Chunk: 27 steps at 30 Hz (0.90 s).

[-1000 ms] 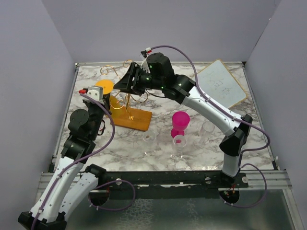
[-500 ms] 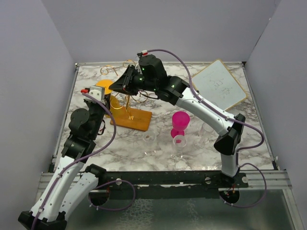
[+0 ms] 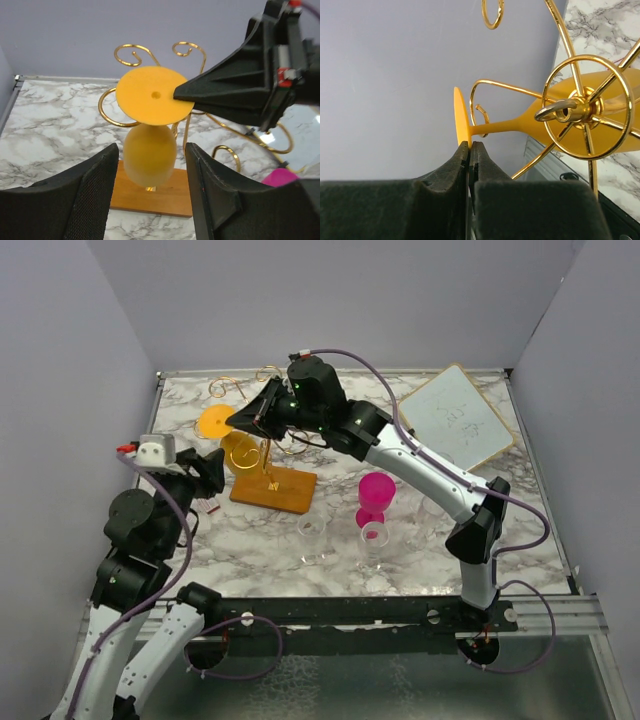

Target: Place the wine glass upside down on the wine glass rack

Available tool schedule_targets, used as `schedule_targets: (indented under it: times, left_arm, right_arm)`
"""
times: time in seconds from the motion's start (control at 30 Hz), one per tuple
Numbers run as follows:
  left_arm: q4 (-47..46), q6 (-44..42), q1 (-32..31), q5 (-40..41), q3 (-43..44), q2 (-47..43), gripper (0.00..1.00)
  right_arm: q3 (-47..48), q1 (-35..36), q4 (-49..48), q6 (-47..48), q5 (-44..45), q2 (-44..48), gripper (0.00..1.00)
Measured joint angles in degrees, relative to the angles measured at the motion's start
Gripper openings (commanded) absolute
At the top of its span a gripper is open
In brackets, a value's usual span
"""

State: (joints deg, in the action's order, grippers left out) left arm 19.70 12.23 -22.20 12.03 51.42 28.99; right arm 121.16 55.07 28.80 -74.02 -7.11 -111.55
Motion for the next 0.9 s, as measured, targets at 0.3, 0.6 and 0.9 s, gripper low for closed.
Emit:
schedule_targets:
  times: [0.3,0.6,0.9]
  left_arm:
    - [11.58,20.06,0.0,0.7,15.45,3.52,0.54]
    - [16.65,35.91,0.0,5.86,18.69,9.62,0.53]
    - [18.73,40.98,0.0,8.02,19.56,12.74,0.46]
  right_arm:
    - [-0.07,0.0,-1.25,-1.44,0.55,-0.04,0.01]
    - [-0.04,0.0,-4.87,-1.44,0.57,-2.19,0.01]
    - [1.44,0.0,-8.07,-1.16,-0.7,-5.68,0.01]
